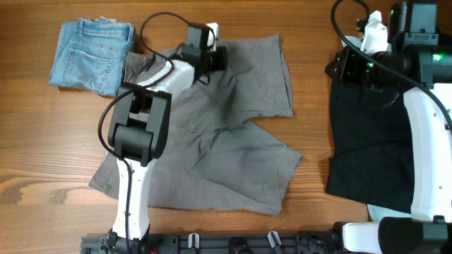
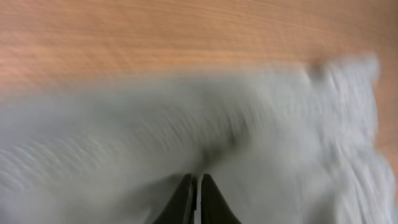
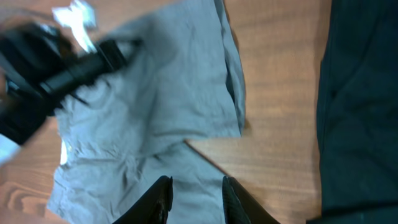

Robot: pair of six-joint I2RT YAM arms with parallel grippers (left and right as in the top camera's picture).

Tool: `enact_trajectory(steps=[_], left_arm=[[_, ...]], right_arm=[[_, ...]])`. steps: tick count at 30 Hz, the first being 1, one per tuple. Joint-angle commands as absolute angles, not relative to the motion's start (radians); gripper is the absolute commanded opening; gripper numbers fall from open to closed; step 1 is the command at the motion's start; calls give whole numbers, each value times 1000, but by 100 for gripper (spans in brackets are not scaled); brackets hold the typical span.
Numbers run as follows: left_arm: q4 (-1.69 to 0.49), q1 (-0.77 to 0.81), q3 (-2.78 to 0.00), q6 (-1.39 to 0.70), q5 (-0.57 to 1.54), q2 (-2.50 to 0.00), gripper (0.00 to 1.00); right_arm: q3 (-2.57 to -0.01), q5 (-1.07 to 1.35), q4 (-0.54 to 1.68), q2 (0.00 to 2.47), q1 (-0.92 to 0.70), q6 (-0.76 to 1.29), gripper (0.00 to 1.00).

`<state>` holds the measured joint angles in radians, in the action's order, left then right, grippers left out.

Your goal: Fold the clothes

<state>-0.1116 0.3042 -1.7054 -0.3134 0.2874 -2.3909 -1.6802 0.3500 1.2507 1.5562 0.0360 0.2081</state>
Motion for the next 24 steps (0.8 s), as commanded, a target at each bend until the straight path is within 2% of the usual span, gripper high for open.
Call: enact_trajectory(steps=[1,5,6,8,11,13,16,21,24], left_arm=[[-233,278,-1927,-291,254,-2403,8],[-590,266,-2131,-195,344,-2396,13],[-733,266,-2179,-152,368,-2387,26],[-920,275,-2199,-99,374,-2362,36],[-1110,292,-2199,-40,374,-2341,39],[-1279,322,-2191,14,377,-2341,33],[-1350,373,-2134,76,378,-2342,31],[-1338,455,-2001,127,377,-2342,42],[-1270,475,-1888,119,378,-2342,44]], right_arm=[[-1586,329,1249,1591,23,216,33],[-1448,331,1188,1601,-14,216,39],[-1395,345,1146,1601,-24,216,43],[-1310,378,1074,1601,-45,217,47],[-1242,382,1027,1601,-55,224,48],[-1199,381,1002,1601,-55,245,49],[-1190,365,981,1601,-55,248,49],[-1190,361,970,1601,-55,270,49],[-1190,354,978,1601,-55,270,49]])
